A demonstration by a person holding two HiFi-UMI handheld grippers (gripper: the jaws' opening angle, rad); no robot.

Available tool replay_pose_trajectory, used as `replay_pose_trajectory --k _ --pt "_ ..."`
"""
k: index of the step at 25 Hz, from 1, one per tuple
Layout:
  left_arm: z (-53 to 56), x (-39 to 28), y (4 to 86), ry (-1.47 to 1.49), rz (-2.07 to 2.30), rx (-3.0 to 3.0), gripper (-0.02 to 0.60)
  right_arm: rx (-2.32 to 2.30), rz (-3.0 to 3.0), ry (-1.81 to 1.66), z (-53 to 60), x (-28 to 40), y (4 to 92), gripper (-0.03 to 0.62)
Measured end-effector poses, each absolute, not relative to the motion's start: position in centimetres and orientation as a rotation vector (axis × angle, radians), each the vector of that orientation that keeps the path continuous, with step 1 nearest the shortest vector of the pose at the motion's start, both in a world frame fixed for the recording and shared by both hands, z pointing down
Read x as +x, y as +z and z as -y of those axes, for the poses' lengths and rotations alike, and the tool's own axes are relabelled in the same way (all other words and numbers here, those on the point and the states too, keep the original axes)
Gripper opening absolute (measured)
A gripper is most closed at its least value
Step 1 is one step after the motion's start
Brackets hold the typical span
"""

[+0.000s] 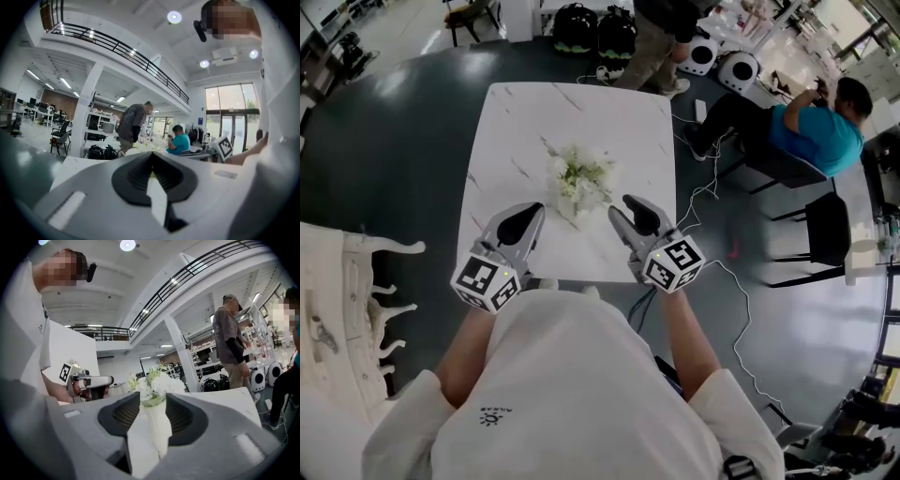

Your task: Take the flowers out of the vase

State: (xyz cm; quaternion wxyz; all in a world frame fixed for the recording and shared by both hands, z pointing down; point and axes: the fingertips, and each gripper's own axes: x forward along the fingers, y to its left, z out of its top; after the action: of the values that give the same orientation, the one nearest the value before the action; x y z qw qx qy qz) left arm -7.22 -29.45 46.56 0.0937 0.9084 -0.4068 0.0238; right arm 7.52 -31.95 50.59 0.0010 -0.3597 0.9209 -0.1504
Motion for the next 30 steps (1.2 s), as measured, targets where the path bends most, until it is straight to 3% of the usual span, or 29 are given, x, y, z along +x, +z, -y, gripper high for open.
replay_pose_trajectory --k 4,17,30 --pt "29.8 -7.5 47.1 0.092 1.210 2.687 -0.011 -1.090 -2.959 -0.457 32.0 6.5 51.7 0.246" --pt "30.7 -8.5 47.5 0.122 1.280 2.647 -0.011 -1.125 -3.182 -0.209 32.9 3.5 55.6 0.381" --pt "30.6 -9.1 47.4 0.135 1.296 2.641 -0.011 -1.169 -3.060 -0.208 34.2 2.5 54.1 0.383"
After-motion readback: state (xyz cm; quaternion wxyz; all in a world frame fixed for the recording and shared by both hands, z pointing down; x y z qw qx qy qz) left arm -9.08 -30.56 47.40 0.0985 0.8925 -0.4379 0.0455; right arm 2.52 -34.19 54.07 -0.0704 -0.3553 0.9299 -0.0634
